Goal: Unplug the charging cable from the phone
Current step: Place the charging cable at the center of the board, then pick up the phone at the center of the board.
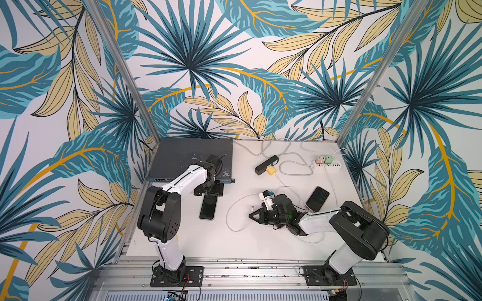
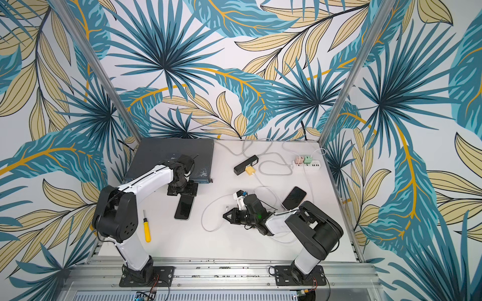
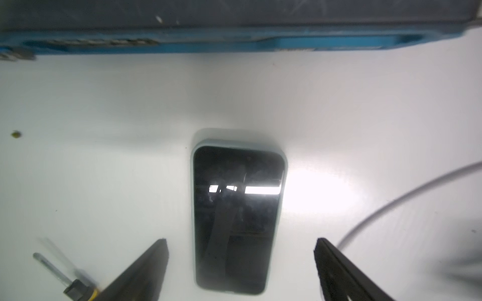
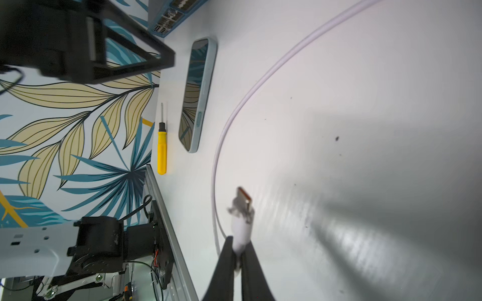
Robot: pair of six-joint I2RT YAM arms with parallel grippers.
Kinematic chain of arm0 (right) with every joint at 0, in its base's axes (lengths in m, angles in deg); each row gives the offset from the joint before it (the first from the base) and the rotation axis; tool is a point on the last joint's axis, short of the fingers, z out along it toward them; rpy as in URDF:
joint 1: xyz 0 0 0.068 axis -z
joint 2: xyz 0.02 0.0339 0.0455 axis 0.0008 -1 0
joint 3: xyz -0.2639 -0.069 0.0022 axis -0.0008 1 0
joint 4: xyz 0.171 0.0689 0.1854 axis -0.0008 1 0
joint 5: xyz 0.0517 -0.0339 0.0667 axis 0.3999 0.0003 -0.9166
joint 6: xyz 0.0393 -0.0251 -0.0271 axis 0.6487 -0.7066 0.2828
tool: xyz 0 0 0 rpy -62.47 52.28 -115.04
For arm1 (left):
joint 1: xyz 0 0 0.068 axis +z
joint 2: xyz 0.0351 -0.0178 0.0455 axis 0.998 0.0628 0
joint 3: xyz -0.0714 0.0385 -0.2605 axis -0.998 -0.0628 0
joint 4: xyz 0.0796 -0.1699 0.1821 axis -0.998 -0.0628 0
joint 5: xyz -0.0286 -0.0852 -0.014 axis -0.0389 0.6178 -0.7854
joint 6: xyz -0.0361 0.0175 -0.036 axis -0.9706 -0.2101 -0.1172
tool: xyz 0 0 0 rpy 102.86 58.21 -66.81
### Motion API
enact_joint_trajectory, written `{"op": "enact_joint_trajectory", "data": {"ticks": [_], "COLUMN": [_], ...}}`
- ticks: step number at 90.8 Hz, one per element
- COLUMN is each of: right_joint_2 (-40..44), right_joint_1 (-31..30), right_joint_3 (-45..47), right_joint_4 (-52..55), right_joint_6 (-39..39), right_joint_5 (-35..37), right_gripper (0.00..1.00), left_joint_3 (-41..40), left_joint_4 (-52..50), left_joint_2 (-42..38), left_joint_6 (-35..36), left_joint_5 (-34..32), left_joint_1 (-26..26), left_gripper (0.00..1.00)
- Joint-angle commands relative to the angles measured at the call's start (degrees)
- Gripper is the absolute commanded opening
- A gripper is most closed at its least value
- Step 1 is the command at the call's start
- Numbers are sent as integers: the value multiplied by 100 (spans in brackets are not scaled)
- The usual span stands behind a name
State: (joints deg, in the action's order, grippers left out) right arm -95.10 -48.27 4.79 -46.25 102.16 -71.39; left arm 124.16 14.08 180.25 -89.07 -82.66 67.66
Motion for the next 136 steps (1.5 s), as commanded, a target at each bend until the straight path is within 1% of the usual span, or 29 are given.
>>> {"op": "enact_joint_trajectory", "data": {"ticks": [1, 5, 9, 10, 11, 12, 13, 17, 28, 33, 36, 39, 52, 64, 70, 87, 94, 103, 111, 119, 123, 125, 130, 136], "right_joint_2": [-231, -298, -315, -303, -303, -275, -259, -174, 211, 417, 540, 644, 1028, 1328, 1379, 1588, 1607, 1520, 1370, 1289, 1279, 1276, 1281, 1277], "right_joint_1": [41, 41, 41, 41, 41, 48, 45, 54, 83, 103, 103, 108, 132, 133, 131, 175, 192, 233, 266, 262, 261, 393, 471, 524], "right_joint_3": [-281, -386, -427, -419, -419, -413, -410, -418, -521, -649, -731, -801, -1033, -1153, -1302, -1820, -2004, -2197, -2388, -2471, -2454, -2438, -2359, -2238], "right_joint_4": [643, 867, 978, 994, 994, 1009, 1022, 1153, 1699, 2129, 2473, 2757, 3572, 3910, 4188, 5259, 5745, 6307, 6758, 7008, 7085, 7117, 7164, 7147], "right_joint_6": [-324, -410, -442, -453, -453, -458, -459, -491, -760, -976, -1114, -1235, -1638, -1826, -1949, -2331, -2421, -2483, -2554, -2714, -2754, -2767, -2795, -2835], "right_joint_5": [177, 241, 282, 305, 305, 320, 337, 436, 663, 805, 882, 950, 1189, 1268, 1423, 2189, 2594, 3109, 3459, 3428, 3401, 3397, 3361, 3307], "right_gripper": [19, 31, 39, 44, 44, 52, 56, 68, 79, 83, 89, 91, 93, 94, 93, 94, 99, 100, 100, 99, 97, 96, 94, 89], "left_joint_3": [-123, -134, -139, -137, -136, -131, -124, -105, 88, 193, 245, 300, 442, 495, 537, 526, 399, 183, 111, 38, -25, -63, -179, -299], "left_joint_4": [-115, -142, -168, -171, -172, -173, -178, -182, -236, -243, -251, -253, -218, -192, -215, -188, -80, 156, 222, 283, 330, 361, 443, 524], "left_joint_2": [-486, -586, -661, -678, -700, -715, -727, -763, -785, -768, -754, -742, -676, -661, -660, -791, -862, -939, -957, -1027, -1084, -1107, -1159, -1190], "left_joint_6": [-123, -137, -154, -158, -159, -165, -167, -190, -230, -247, -249, -260, -330, -384, -421, -573, -699, -857, -942, -1018, -1055, -1075, -1114, -1155], "left_joint_5": [159, 169, 159, 162, 158, 157, 160, 170, 158, 151, 170, 181, 260, 258, 246, 190, 203, 346, 331, 333, 347, 368, 423, 479], "left_joint_1": [-127, -193, -266, -281, -298, -315, -336, -403, -611, -700, -747, -792, -935, -1093, -1160, -1556, -1726, -1884, -2049, -2196, -2239, -2257, -2278, -2286], "left_gripper": [90, 90, 90, 90, 90, 90, 90, 90, 90, 90, 90, 90, 90, 90, 90, 90, 90, 89, 89, 89, 89, 90, 89, 89]}}
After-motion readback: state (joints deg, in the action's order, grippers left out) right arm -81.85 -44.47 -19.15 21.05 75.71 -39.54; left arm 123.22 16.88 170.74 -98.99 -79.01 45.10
